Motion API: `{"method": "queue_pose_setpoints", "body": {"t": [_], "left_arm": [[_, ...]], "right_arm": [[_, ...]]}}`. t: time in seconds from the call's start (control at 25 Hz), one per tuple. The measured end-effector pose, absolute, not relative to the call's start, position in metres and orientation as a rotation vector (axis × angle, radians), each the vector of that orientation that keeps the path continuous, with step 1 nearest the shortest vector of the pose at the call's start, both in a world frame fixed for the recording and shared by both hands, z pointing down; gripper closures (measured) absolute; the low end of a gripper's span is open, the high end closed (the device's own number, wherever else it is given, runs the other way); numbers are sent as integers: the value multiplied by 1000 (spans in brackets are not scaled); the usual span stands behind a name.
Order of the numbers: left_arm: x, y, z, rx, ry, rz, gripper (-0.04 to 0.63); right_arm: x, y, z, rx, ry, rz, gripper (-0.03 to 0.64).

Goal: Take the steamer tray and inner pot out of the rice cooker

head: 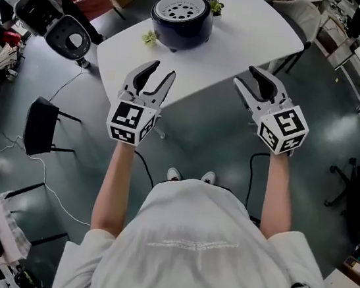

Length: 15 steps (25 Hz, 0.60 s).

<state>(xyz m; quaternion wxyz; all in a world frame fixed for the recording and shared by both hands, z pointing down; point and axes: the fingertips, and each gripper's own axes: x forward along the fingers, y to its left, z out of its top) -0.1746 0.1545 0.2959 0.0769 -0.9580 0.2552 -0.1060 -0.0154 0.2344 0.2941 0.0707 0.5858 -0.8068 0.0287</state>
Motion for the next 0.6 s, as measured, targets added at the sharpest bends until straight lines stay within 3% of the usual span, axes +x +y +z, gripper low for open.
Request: {"method": "queue_pose_setpoints", "body": {"t": [0.12, 0.6], "left_arm": [[-166, 160, 300, -2858, 774, -352, 407], [-158, 182, 325, -2866, 863, -442, 407]], "right_arm": [[-6, 238, 295, 1748, -2449, 86, 400], [31, 249, 317, 1752, -2398, 143, 400]]}}
